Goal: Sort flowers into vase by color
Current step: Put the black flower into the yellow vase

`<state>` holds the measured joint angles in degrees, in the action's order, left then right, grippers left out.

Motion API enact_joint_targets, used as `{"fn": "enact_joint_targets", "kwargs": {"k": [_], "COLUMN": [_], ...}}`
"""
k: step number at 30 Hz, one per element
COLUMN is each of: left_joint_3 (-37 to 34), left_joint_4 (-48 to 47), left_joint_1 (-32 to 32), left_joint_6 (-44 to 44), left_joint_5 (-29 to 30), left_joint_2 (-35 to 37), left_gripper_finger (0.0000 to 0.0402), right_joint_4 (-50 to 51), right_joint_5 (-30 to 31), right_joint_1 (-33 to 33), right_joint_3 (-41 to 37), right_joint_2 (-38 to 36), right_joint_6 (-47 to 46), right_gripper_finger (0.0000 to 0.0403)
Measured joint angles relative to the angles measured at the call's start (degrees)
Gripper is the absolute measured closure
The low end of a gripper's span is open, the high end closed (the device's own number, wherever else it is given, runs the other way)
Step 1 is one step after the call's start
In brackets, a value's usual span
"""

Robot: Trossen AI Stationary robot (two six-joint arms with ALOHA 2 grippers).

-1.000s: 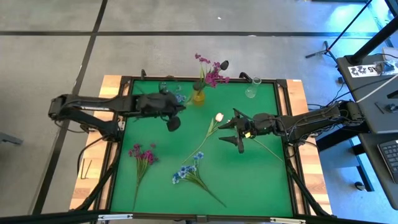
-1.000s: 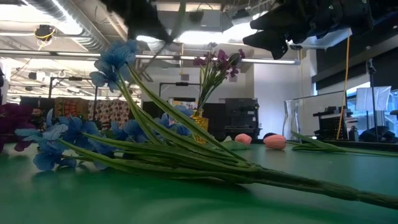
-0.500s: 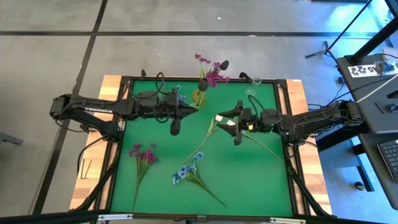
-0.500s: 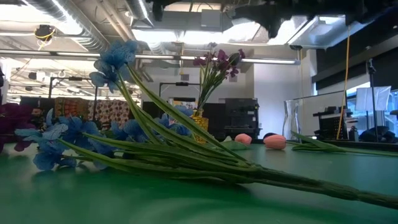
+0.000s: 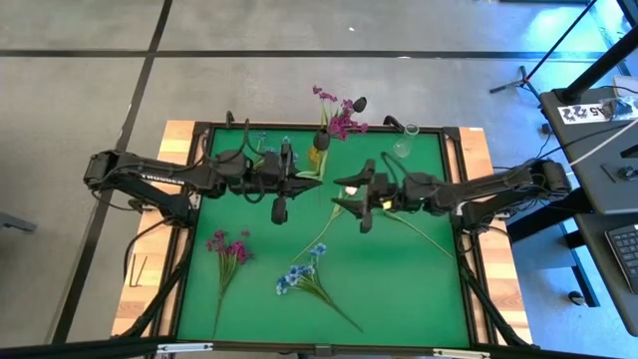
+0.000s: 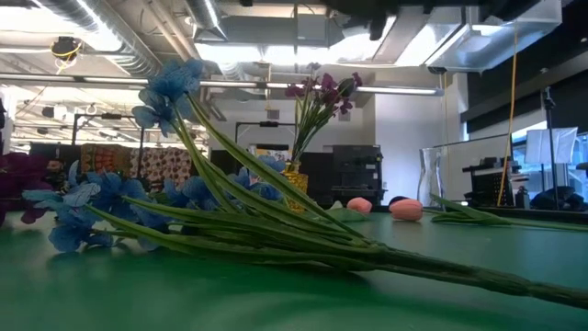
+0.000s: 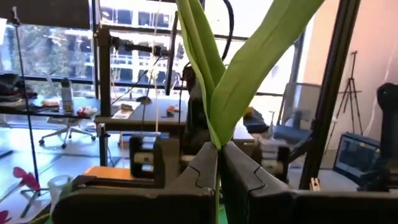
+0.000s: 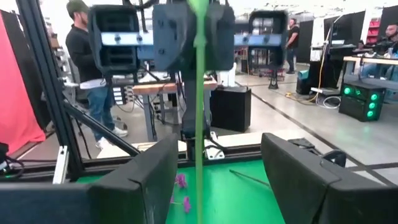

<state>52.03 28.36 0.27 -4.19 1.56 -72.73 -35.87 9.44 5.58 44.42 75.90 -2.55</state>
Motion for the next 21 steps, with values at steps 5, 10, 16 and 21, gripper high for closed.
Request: {"fn": "enact_joint_targets", "kwargs": {"k": [5, 10, 16, 21], "left_joint_3": [0.0, 0.0, 0.0, 0.0], "left_joint_4": [0.0, -1.1, -2.7, -3.3], "left_joint_1": [0.1, 0.1, 0.1, 0.1], "left_joint_6": [-0.1, -0.1, -0.1, -0.1], "left_joint_5": [0.2, 0.2, 0.7, 0.7], "left_joint_2": [-0.1, -0.1, -0.1, -0.1], "left_gripper_finger": [0.0401, 0.0401, 0.0401, 0.0401], "right_joint_4": [0.1, 1.9, 3.0, 3.4], "right_joint_5": [-3.2, -3.9, -3.8, -3.8], "right_joint_1": [0.0, 0.0, 0.0, 0.0], "right_joint_3": [4.5, 7.2, 7.1, 7.1], "right_joint_2": [5.8, 8.0, 8.0, 8.0], "right_joint_6": [1.4, 1.5, 1.6, 1.6], "right_gripper_finger": [0.0173, 0.0175, 0.0223, 0.0293]}}
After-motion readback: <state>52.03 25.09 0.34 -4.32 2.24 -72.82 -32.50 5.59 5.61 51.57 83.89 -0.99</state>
